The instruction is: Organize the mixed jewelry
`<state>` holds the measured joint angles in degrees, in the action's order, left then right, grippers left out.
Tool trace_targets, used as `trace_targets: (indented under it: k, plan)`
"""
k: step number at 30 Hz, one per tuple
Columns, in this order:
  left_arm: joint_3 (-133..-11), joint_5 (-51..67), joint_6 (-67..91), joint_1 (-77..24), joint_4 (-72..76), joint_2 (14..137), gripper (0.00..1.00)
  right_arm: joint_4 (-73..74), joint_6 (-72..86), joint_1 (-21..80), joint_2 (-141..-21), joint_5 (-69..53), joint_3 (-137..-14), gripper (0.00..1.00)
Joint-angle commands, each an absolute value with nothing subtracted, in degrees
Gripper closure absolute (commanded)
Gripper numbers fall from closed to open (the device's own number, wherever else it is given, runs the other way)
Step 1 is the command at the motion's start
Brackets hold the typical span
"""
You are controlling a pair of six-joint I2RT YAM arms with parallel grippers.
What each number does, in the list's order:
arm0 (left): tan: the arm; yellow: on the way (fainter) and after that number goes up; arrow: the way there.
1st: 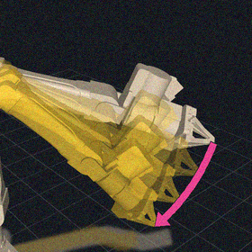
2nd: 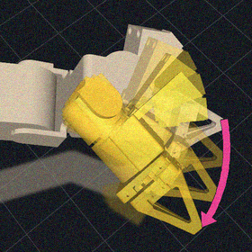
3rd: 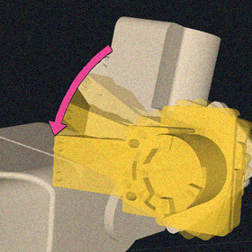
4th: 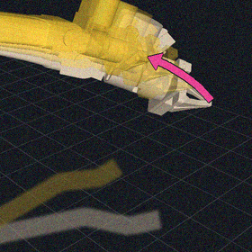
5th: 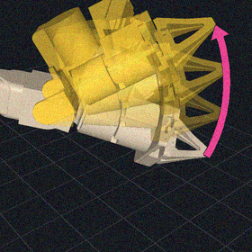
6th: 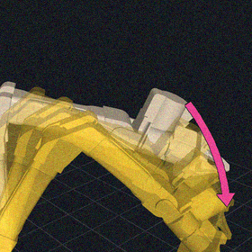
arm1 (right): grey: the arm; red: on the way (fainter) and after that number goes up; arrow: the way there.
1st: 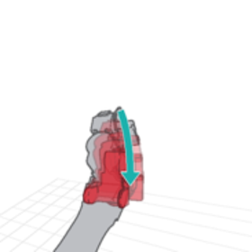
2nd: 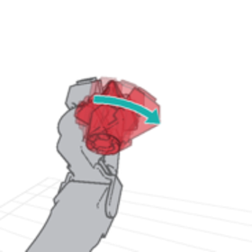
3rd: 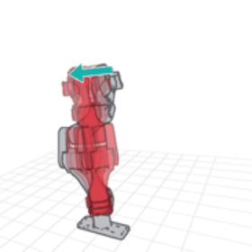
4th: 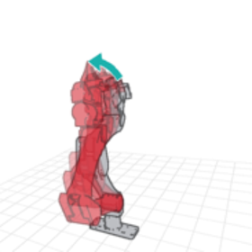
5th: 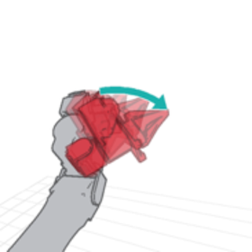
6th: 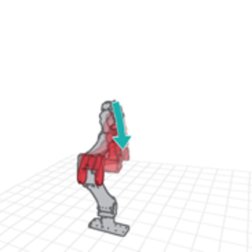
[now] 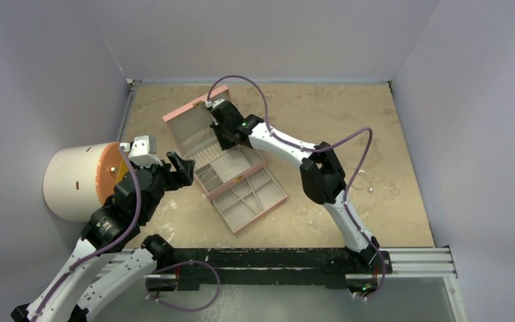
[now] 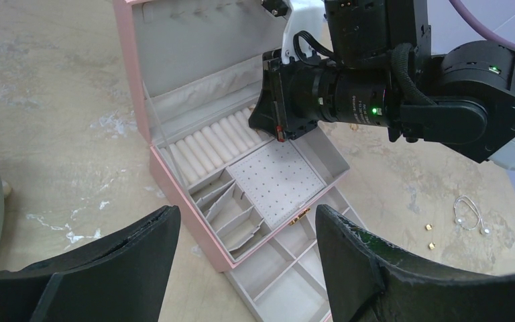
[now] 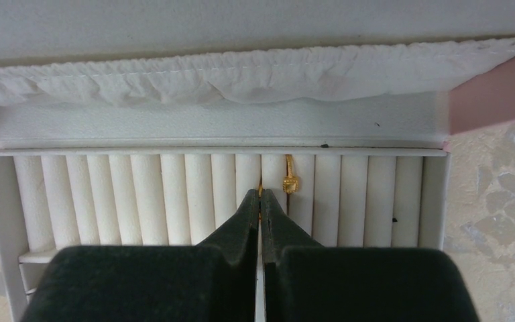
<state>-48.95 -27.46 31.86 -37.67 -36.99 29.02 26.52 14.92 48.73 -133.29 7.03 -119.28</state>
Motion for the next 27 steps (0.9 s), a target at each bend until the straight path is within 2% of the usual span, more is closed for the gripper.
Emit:
trace_targets:
  k: [1,3,16,24,27]
  plan:
    - [-49.0,-27.6,30.9,-37.7,-35.1,28.8,0.26,25.2,15.0,49.1,-134.6,8.3,-119.2,0.95]
    - [-49.0,-27.6,30.9,-37.7,-35.1,28.9,0.26,25.1,15.7,49.1,-134.1,8.6,-119.0,0.89]
    - [-48.9,-27.4,30.8,-37.7,-35.0,29.9,0.26,22.1,17.5,49.9,-122.9,9.2,-113.9,0.74]
    - [-49.0,-27.6,30.9,-37.7,-35.1,30.5,0.26,17.8,20.2,50.0,-108.1,12.7,-99.6,0.71]
    - [-49.0,-27.6,30.9,-37.7,-35.1,30.7,0.26,16.2,20.0,49.9,-102.2,19.2,-93.2,0.71]
